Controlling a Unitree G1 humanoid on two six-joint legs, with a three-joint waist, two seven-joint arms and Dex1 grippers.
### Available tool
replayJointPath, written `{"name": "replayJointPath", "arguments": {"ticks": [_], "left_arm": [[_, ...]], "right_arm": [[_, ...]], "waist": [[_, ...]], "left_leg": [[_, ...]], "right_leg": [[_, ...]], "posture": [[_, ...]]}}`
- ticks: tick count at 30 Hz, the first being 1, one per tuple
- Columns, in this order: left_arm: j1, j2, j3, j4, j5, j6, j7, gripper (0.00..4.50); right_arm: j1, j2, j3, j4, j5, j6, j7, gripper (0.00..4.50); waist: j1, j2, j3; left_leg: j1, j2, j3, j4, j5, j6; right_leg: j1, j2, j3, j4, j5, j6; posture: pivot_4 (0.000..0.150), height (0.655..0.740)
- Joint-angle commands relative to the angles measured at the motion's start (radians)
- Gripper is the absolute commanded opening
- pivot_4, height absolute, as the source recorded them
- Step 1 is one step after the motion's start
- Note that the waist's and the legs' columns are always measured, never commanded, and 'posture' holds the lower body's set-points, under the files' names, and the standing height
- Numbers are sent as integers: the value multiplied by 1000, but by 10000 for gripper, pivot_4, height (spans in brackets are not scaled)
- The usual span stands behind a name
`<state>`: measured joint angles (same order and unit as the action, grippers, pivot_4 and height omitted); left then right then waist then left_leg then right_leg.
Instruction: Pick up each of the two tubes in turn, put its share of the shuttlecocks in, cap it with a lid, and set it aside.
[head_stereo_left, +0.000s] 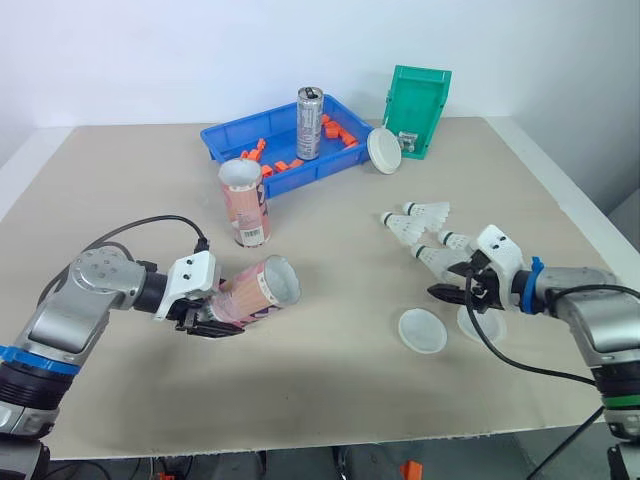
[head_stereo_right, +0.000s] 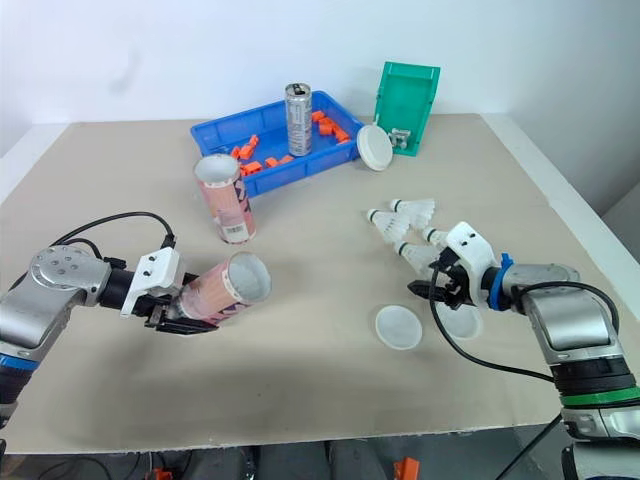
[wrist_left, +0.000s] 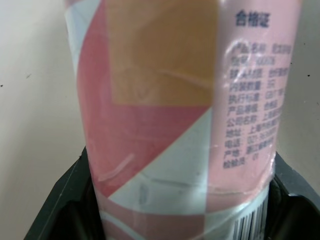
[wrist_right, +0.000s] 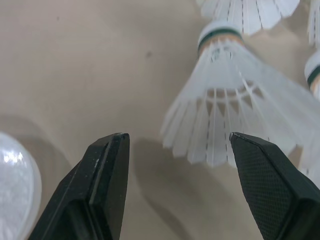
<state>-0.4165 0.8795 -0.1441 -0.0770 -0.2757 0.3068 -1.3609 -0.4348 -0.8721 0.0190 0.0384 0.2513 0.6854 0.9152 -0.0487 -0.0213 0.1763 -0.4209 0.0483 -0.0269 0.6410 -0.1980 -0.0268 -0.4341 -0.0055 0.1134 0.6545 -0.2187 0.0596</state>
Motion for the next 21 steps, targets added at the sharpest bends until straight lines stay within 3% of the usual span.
{"name": "replayJointPath", "arguments": {"ticks": [1,3,4,5,8,11,16,21], "left_arm": [[2,11,12,-19,-4,4,1,32624],[0,11,11,-18,-3,5,2,32624],[0,11,11,-19,-4,6,2,32624],[-1,10,11,-18,-4,6,2,32624],[-4,9,9,-18,-3,8,2,32624],[-8,7,8,-18,-3,9,2,32624],[-18,2,4,-12,-1,6,2,32624],[-31,-3,0,0,3,2,0,32624]], "right_arm": [[-40,11,-1,4,-12,-18,-9,34507],[-50,18,3,10,-18,-24,-13,34507],[-53,21,3,13,-21,-28,-16,29688],[-57,27,1,16,-23,-35,-20,29539],[-57,32,-7,10,-28,-54,-25,17179],[-39,18,-21,-16,-15,-64,-9,1982],[-4,-20,-56,-131,23,-29,16,338],[24,-83,-99,-371,152,-15,136,338]], "waist": [[0,0,0],[0,0,0],[0,0,0],[0,0,0],[0,0,0],[0,0,0],[0,0,0],[1,0,0]], "left_leg": [[0,0,0,0,0,0],[0,0,0,0,0,0],[0,0,0,0,0,0],[0,0,0,0,0,0],[0,0,0,0,0,0],[0,0,0,0,0,0],[0,0,0,-1,0,0],[0,0,0,-1,0,0]], "right_leg": [[0,0,0,0,0,0],[0,0,0,0,0,0],[0,0,0,0,0,0],[0,0,0,0,0,0],[0,0,0,0,1,2],[0,0,0,0,1,2],[0,0,0,0,1,2],[0,0,0,0,1,2]], "posture": [[1500,7400],[1500,7400],[1500,7400],[1500,7400],[1500,7400],[1500,7400],[1500,7400],[1500,7400]]}}
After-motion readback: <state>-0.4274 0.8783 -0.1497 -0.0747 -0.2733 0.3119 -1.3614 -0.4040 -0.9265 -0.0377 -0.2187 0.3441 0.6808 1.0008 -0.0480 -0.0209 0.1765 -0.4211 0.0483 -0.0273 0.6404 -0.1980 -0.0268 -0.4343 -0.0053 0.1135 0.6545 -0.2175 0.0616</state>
